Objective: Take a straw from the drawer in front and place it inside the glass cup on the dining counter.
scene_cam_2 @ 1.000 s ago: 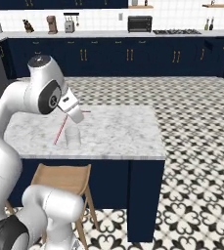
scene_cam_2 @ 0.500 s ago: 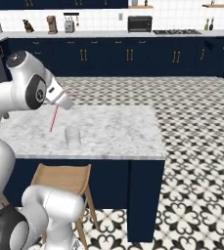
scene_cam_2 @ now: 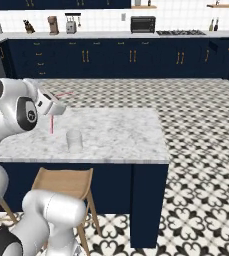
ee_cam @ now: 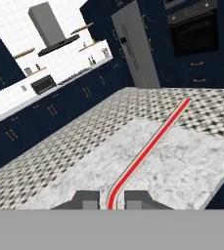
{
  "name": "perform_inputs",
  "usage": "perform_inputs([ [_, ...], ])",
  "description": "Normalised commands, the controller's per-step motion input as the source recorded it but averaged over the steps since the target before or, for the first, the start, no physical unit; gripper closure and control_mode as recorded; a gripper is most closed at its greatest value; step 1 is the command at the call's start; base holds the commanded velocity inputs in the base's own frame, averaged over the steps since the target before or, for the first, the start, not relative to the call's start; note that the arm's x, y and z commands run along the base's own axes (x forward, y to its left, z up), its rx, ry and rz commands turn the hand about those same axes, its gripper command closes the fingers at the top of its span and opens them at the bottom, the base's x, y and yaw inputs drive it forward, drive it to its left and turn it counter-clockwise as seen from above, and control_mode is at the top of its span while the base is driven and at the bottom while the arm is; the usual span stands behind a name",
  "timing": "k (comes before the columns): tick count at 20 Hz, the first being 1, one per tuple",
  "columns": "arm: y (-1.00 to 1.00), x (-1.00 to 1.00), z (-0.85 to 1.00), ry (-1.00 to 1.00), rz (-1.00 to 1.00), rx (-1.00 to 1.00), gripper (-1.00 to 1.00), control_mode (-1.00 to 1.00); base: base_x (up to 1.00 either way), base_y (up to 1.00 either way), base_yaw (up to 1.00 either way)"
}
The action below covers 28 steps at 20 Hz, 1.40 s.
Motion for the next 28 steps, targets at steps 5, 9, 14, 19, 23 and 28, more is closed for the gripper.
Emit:
perform_inputs([
  [5,0.00,0.33,0.00,-0.05,0.00,0.00,1.00,-1.00,0.00,0.00,0.00],
  [9,0.16,0.19,-0.02,0.00,0.00,0.00,1.00,-1.00,0.00,0.00,0.00],
  [14,0.18,0.22,-0.04,0.00,0.00,0.00,1.00,-1.00,0.00,0.00,0.00],
  [19,0.01,0.13,-0.18,0.00,-0.01,0.00,1.00,-1.00,0.00,0.00,0.00],
  [23,0.00,0.16,-0.28,0.00,-0.01,0.00,1.00,-1.00,0.00,0.00,0.00],
  [28,0.00,0.16,-0.29,0.00,-0.01,0.00,1.00,-1.00,0.00,0.00,0.00],
])
